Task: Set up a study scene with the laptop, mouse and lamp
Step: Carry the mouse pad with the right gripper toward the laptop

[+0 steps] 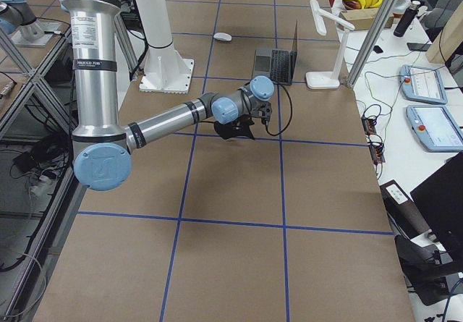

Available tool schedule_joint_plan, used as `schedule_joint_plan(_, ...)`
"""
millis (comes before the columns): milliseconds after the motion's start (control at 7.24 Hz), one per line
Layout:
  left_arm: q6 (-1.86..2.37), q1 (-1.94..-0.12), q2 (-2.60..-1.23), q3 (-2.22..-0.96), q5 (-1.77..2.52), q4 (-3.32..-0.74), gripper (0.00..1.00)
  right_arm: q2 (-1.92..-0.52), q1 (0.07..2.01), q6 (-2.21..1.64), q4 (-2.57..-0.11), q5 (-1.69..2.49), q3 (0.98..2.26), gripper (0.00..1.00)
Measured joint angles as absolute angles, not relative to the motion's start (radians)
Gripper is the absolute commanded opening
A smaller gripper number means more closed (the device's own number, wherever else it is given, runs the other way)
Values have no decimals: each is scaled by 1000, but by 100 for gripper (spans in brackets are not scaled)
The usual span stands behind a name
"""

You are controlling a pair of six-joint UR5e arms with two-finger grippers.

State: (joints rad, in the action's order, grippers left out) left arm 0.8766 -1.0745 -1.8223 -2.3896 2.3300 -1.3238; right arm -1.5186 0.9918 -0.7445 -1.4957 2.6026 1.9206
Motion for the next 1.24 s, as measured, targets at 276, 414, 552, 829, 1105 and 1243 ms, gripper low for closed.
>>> schedule_joint_plan(276, 820, -1101, -1791, -2390, 2332, -1324, 100, -1407, 957, -856, -1533, 2497, 1925, 0)
schedule_joint_plan(414, 811, -1110, -1784, -2390, 2332, -1324, 100, -1324, 927, -875, -1616, 2415, 1926, 0)
schedule_joint_plan(552, 808, -1114, -1778, -2391, 2332, -1324, 100, -1227, 893, -882, -1729, 2331, 1925, 0)
schedule_joint_plan(829, 793, -1125, -1771, -2391, 2333, -1324, 100, -1107, 860, -885, -1874, 2240, 1926, 0)
schedule_joint_plan(1105, 777, -1137, -1759, -2391, 2332, -1325, 100, -1060, 812, -901, -1899, 2176, 1923, 0)
schedule_joint_plan(1243, 775, -1140, -1758, -2392, 2333, -1325, 100, -1038, 789, -924, -1902, 2146, 1924, 0)
